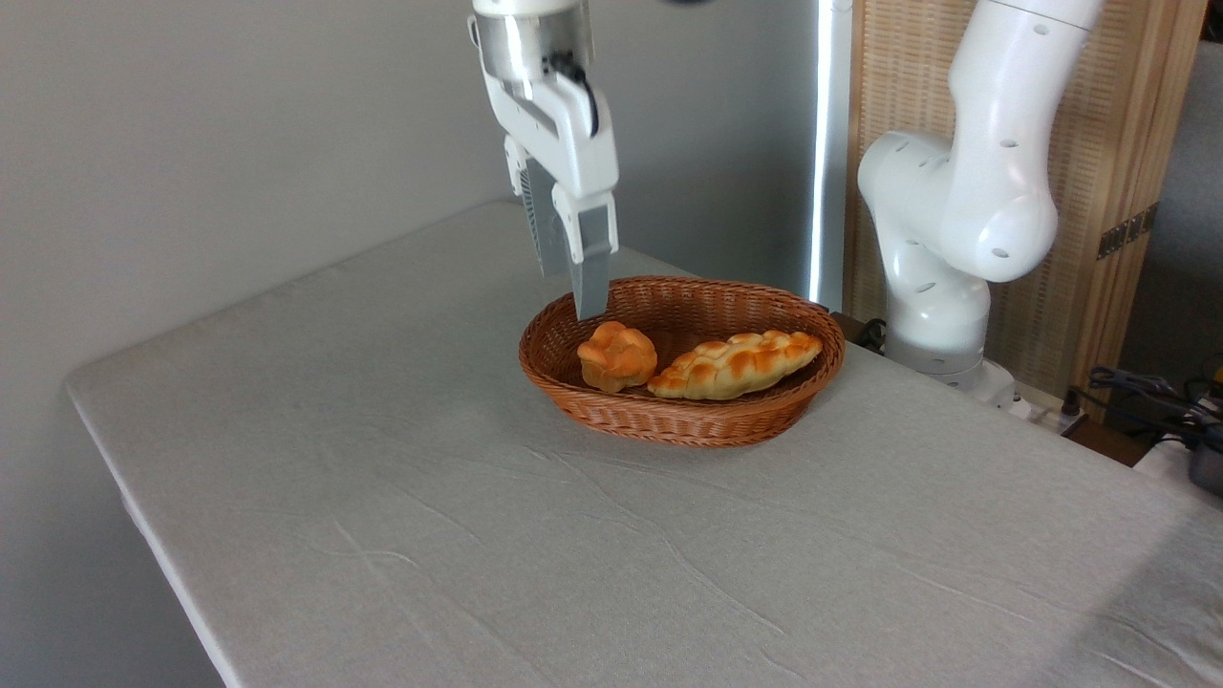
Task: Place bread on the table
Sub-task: 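Lower the open gripper into the basket over the small round roll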
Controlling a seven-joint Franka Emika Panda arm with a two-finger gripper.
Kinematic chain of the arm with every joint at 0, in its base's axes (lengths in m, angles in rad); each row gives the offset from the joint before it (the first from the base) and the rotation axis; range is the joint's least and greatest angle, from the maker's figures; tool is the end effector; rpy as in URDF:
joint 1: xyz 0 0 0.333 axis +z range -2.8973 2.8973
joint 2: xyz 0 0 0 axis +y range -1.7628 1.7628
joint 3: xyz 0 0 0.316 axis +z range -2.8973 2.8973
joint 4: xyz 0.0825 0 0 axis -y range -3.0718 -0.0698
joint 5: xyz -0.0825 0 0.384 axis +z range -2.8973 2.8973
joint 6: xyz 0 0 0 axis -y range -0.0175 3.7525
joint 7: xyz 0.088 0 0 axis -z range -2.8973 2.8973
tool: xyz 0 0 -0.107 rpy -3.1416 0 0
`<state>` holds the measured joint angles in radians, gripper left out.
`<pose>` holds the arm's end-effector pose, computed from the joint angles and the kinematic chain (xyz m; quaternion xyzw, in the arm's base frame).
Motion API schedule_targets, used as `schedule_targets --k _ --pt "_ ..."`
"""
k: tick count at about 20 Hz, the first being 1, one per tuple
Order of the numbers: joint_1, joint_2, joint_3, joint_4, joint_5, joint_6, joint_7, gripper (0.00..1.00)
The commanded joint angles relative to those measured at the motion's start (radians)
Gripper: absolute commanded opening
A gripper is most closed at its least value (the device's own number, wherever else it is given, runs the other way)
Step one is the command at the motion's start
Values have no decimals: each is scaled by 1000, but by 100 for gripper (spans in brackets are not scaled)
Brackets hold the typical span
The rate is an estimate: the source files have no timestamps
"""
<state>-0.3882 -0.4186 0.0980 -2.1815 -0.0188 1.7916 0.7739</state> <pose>0.4141 -0.1198 0.5576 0.8603 -0.5088 0.0199 0.0251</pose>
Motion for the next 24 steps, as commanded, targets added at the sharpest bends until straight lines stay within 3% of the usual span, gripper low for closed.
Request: schedule_targets --k 1,12,24 --pt "-118 -95 40 -229 -9 190 1 100" --pt "-139 -86 39 -346 -7 215 10 100" --pt "-143 -56 39 -365 -9 216 7 100"
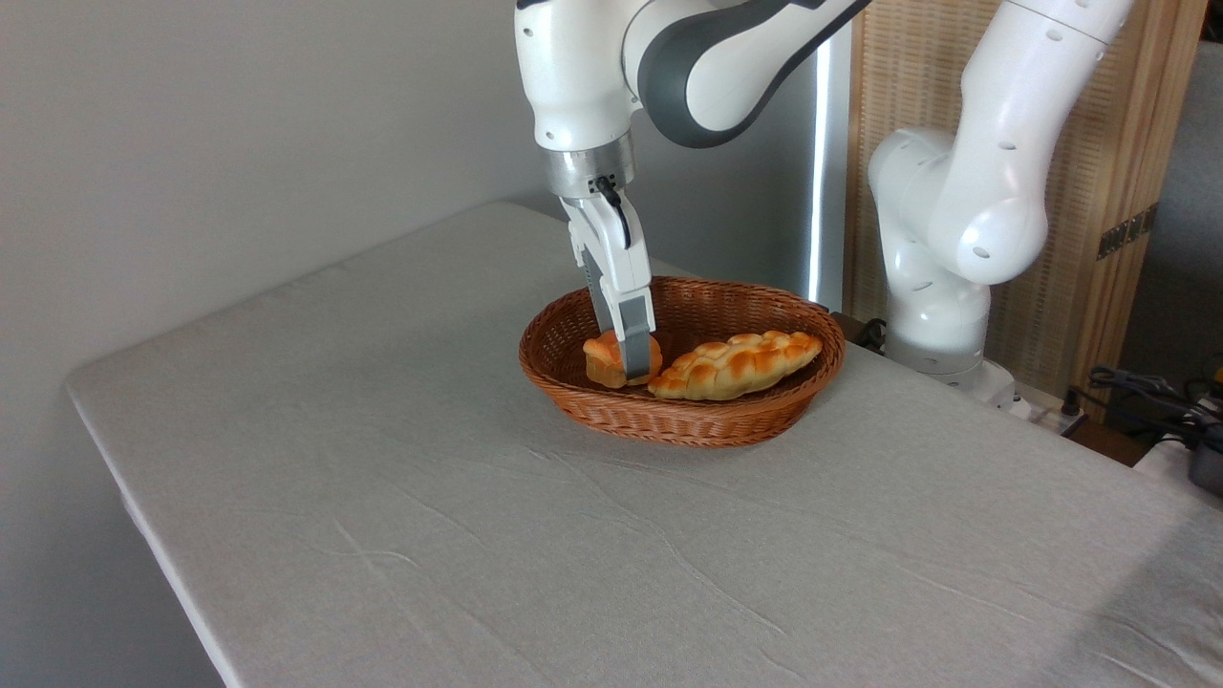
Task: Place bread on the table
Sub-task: 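Close the gripper on the small round bread roll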
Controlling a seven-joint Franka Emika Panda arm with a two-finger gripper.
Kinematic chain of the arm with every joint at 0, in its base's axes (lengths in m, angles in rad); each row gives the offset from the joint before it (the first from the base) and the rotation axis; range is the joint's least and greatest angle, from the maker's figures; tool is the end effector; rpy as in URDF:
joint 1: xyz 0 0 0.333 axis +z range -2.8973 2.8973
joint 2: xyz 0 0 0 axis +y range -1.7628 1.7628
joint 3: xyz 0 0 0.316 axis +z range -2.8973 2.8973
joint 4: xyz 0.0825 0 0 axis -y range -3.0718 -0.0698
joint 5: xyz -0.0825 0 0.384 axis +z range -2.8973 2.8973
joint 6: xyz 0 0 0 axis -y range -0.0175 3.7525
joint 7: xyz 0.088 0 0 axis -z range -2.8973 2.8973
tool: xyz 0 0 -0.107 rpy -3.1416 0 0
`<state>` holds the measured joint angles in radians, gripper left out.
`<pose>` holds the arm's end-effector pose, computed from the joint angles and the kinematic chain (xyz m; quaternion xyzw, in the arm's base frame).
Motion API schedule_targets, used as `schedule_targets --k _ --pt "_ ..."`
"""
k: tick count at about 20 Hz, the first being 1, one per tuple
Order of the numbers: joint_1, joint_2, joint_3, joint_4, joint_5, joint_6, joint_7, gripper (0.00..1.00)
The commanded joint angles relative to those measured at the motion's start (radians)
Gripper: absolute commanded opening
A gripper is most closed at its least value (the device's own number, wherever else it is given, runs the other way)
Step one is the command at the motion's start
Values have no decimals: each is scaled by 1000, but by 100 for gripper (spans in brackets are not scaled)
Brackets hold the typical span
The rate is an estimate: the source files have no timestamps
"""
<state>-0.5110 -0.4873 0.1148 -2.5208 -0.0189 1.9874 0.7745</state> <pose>0.3584 -0.1505 0.4412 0.8309 -0.5547 -0.0177 0.0392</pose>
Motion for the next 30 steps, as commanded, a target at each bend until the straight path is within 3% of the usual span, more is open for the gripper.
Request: schedule_targets --k 1,3,4,7,8,10,14,26,30 --pt "-21 25 22 -27 -9 21 6 100" --pt "-21 29 22 -27 -9 21 6 100" --pt "-21 29 22 -27 -9 22 6 94" --pt "-21 45 22 -26 -9 25 6 43" --pt "-21 47 20 -26 -9 25 6 32" --pt "-21 47 20 -26 -9 25 6 25" --pt "-20 47 20 -24 -9 27 6 21" --pt "-6 46 20 2 -9 2 0 22" --pt "-3 67 14 86 -10 -128 5 22"
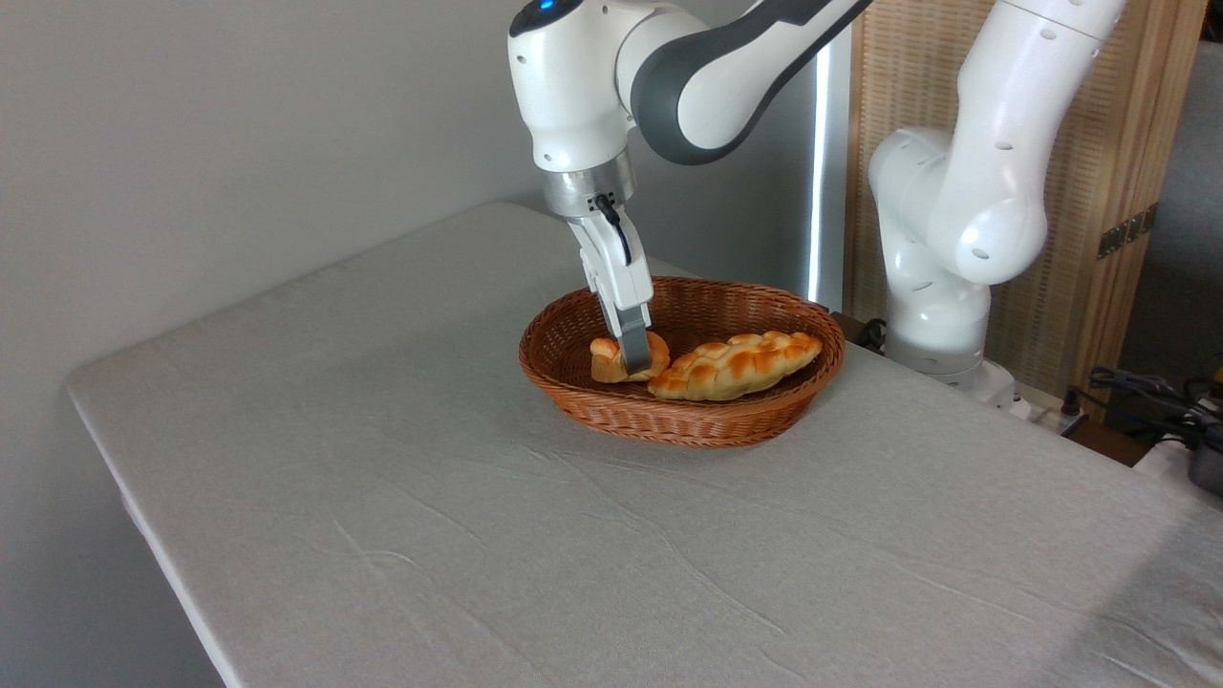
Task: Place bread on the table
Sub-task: 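Close the gripper on the small round bread roll, then lift the roll out of the basket and lower it onto the table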
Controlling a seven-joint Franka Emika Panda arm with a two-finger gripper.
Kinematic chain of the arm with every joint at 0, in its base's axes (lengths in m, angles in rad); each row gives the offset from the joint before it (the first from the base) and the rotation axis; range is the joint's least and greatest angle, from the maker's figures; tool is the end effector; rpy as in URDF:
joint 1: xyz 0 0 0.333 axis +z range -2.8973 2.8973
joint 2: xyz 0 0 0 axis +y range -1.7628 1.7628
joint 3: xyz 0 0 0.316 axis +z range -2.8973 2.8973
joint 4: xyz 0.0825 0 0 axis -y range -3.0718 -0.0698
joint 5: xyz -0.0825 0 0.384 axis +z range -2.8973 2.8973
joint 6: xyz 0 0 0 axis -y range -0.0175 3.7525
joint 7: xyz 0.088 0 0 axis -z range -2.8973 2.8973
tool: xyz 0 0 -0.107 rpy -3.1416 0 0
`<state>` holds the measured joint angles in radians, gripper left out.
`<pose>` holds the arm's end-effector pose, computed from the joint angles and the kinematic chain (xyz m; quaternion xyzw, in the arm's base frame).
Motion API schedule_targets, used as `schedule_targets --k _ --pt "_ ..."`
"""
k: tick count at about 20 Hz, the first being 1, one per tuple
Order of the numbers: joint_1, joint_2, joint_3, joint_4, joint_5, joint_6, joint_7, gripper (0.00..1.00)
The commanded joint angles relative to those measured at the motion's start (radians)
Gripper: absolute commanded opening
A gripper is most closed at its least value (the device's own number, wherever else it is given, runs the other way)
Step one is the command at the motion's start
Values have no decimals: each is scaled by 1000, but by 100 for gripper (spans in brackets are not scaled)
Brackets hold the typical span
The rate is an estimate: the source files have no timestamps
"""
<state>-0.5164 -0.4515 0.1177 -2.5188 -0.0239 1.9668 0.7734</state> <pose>0.3593 -0.1528 0.4266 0.8304 -0.5536 -0.0443 0.0451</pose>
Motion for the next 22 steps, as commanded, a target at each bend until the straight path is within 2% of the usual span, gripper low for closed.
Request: schedule_targets --k 1,5,8,11,14,15,16,20,22 --pt "4 43 14 131 -5 -147 7 22" --pt "44 82 22 267 -17 -210 10 22" --pt "64 100 23 331 -21 -212 9 23" --pt "85 119 25 391 -22 -207 10 29" --pt "87 164 37 434 -19 -183 9 32" --pt "87 183 31 436 -13 -159 10 40" --pt "85 200 28 436 -14 -113 10 43" --pt "84 244 23 436 -16 50 9 45" --pt "79 267 23 436 -8 101 10 51"
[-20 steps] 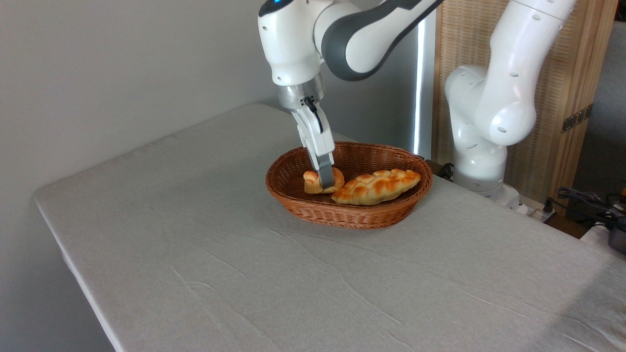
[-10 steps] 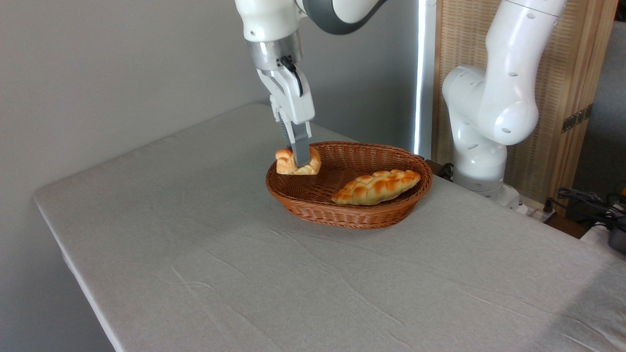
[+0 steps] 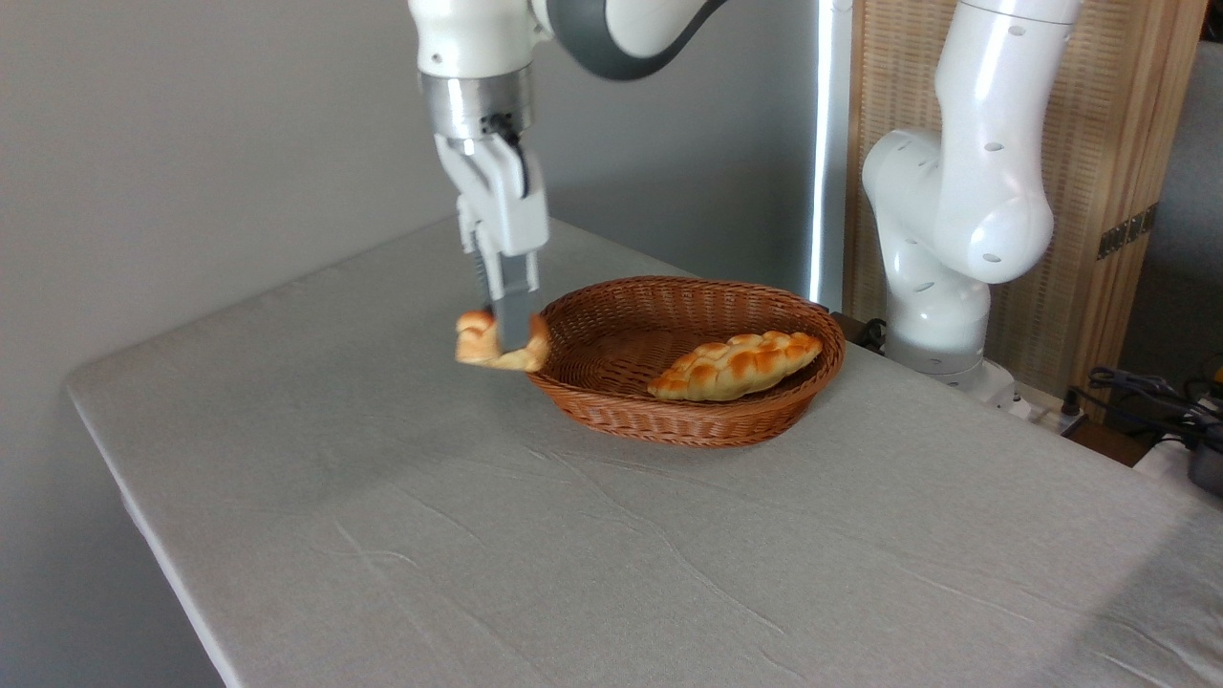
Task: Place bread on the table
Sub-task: 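Lift the roll out of the basket and lower it onto the table, then open the gripper, release the roll, and raise the gripper away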
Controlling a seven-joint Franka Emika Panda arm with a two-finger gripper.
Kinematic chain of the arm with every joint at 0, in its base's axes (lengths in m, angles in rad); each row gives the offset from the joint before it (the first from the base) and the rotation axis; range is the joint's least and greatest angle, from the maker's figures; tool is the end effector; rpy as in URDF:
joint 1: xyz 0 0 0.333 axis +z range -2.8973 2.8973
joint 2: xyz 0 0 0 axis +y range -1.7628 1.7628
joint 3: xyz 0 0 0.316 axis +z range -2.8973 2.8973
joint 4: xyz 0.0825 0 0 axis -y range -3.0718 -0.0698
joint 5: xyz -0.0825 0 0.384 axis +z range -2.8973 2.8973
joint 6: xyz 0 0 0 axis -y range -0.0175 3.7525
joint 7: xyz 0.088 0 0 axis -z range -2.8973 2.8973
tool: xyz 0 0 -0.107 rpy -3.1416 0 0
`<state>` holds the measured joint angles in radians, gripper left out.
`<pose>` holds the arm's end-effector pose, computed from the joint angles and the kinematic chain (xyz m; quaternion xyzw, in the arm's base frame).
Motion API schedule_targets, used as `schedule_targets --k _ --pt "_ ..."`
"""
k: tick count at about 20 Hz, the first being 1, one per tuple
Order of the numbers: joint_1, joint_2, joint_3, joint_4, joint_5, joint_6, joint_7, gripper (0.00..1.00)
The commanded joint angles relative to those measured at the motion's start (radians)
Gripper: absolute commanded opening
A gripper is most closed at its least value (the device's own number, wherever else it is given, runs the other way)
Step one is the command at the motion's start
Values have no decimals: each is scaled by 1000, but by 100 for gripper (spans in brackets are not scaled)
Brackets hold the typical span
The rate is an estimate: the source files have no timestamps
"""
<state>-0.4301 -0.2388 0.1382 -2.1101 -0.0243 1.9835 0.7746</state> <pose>0.4763 -0.1401 0.5271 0.8612 -0.5046 0.0599 0.0138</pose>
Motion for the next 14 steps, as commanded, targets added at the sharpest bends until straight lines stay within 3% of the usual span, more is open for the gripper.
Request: schedule_targets --k 1,4,6,14 --pt "-9 68 1 27 -6 103 9 58" --pt "-10 114 -28 25 6 109 9 78" --pt "-13 134 -40 21 52 132 9 100" --pt "-12 164 -46 21 67 227 9 100"
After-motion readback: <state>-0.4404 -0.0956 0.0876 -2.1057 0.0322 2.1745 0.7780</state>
